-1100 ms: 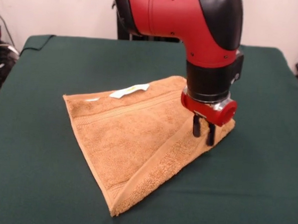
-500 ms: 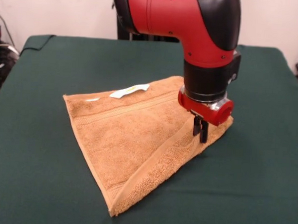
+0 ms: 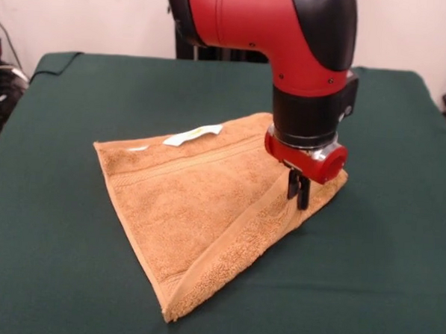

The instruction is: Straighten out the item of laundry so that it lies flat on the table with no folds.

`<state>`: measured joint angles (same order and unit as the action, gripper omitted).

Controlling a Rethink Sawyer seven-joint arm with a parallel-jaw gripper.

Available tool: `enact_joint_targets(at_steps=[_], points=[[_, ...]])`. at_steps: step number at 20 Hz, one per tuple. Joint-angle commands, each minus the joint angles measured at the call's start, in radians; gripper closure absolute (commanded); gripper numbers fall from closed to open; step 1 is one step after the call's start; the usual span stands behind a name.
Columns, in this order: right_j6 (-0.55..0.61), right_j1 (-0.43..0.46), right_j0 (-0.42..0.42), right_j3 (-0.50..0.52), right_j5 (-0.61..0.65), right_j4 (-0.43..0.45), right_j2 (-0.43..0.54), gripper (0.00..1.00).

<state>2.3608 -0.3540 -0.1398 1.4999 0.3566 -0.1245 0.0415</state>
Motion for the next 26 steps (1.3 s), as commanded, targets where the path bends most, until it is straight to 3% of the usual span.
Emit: enact_joint_targets(at_steps=[1,12,17,26], points=[[0.245,0.027,0.062,0.031,0.054,-0.092,-0.029,1.0],[0.218,0.061,0.006,0.028,-0.119,-0.174,0.081,1.0],[0.25,0.069,0.042,-0.006,-0.09,-0.226,0.047,1.0],[0.266,0.094,0.051,-0.037,-0.194,-0.301,0.067,1.0]])
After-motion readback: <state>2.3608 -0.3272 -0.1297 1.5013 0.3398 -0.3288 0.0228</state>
